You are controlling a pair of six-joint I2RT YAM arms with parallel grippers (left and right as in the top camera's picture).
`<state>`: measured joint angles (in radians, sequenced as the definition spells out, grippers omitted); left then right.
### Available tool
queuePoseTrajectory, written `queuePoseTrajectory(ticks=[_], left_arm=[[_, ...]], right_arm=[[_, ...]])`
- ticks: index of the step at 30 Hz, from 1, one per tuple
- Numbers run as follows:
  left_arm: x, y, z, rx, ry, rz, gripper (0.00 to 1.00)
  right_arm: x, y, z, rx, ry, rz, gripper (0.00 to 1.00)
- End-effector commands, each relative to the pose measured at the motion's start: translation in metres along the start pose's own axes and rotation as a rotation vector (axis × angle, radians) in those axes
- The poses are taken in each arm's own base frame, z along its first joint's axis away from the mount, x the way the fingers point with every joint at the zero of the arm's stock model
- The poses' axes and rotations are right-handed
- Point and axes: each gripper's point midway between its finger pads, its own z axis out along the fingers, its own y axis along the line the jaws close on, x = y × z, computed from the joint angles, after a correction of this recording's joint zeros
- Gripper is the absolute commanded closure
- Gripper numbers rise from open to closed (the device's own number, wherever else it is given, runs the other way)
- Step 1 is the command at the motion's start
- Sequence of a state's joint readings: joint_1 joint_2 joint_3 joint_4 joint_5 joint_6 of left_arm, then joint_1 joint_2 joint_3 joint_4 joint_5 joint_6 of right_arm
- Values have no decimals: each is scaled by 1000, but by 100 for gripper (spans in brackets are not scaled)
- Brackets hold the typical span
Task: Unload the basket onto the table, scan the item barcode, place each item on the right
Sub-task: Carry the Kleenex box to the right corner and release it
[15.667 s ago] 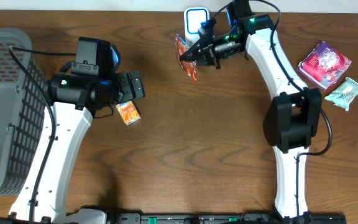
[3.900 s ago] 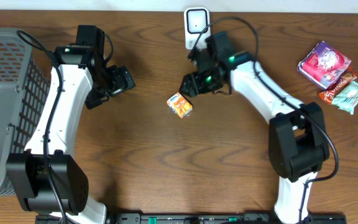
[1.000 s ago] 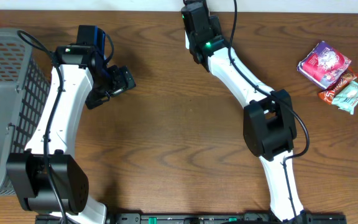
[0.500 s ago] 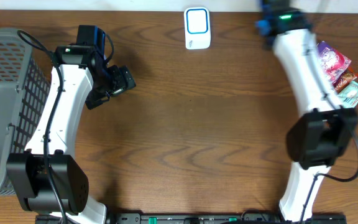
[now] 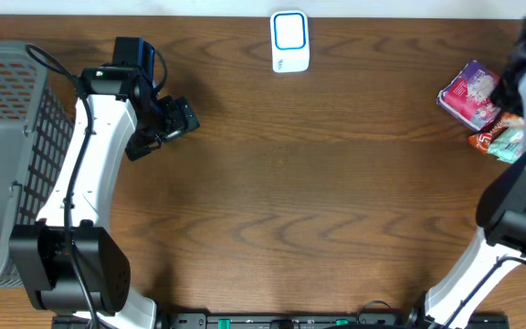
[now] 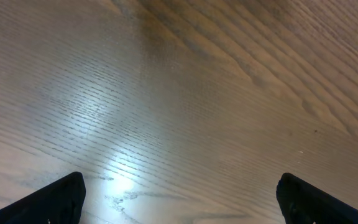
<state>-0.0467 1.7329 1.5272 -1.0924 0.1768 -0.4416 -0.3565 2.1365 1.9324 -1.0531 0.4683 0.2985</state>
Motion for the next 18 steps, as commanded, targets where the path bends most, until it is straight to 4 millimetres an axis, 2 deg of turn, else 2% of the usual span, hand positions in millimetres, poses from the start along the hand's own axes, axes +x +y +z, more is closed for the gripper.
queuePoseTrajectory(ticks=[1, 3, 5, 6, 9, 12, 14, 15, 18], left_arm=[[0, 4, 3, -17, 3, -5, 2], [0, 4, 3, -17, 3, -5, 2], [0, 4, 3, -17, 3, -5, 2], [0, 4, 3, -17, 3, -5, 2], [0, 4, 3, -17, 3, -5, 2], [0, 4, 3, -17, 3, -5, 2], [0, 4, 3, -17, 3, -5, 2], [0, 4, 3, -17, 3, -5, 2], [0, 4, 3, -17, 3, -5, 2]], right_arm=[[10, 5, 10, -64, 47, 32, 92], [10, 0, 13, -59, 53, 39, 76], [11, -1, 14, -57, 56, 41, 46], [11, -1, 14, -57, 56, 41, 27], [14, 0, 13, -59, 67, 35, 1], [19, 5, 4, -108, 92, 31, 1], [21, 8, -10, -169, 101, 37, 1], [21, 9, -30, -232, 99, 57, 1], [22, 8, -70, -338, 81, 86, 1]])
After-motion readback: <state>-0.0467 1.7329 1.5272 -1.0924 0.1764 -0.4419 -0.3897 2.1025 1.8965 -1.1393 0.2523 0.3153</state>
